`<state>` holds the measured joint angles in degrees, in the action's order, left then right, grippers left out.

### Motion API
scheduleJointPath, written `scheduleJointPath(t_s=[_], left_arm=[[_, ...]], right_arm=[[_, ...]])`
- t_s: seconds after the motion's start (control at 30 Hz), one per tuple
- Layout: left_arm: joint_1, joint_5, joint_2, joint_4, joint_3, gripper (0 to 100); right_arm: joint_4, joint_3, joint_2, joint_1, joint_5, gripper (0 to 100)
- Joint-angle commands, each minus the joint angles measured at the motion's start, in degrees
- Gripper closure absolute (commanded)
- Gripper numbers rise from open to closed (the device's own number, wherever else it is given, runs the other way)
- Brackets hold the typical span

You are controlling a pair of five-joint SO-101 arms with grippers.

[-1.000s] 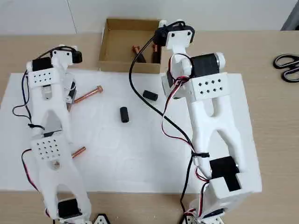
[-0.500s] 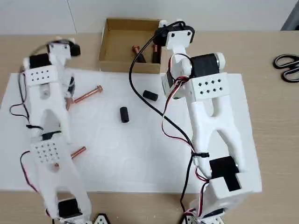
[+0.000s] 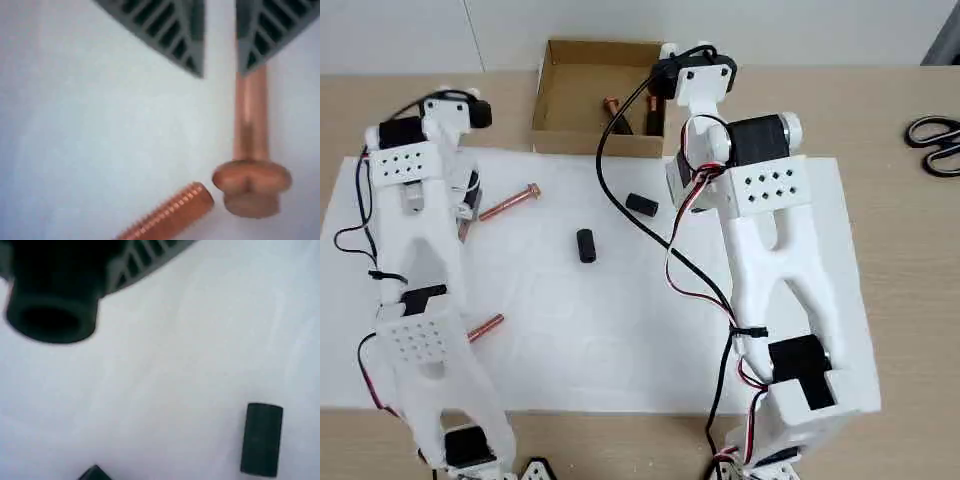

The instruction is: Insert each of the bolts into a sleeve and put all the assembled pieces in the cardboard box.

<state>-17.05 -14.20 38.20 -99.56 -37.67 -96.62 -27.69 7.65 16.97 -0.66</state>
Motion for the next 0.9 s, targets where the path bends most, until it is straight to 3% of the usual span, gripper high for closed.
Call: scheduleJointPath(t_s=[0.0, 0.47, 0.87], left_arm=[[0.4, -0.4, -4.2, -0.8, 0.0, 92], [0.4, -0.5, -4.0, 8.4, 7.3, 92], [-1.1, -1.4, -4.0, 9.2, 7.3, 92]], right_arm=[[0.3, -0.3, -0.4, -0.6, -0.5, 99.5], [0.3, -0.3, -0.4, -0.6, -0.5, 99.5], [0.4, -0.3, -0.3, -0.6, -0.5, 99.5]])
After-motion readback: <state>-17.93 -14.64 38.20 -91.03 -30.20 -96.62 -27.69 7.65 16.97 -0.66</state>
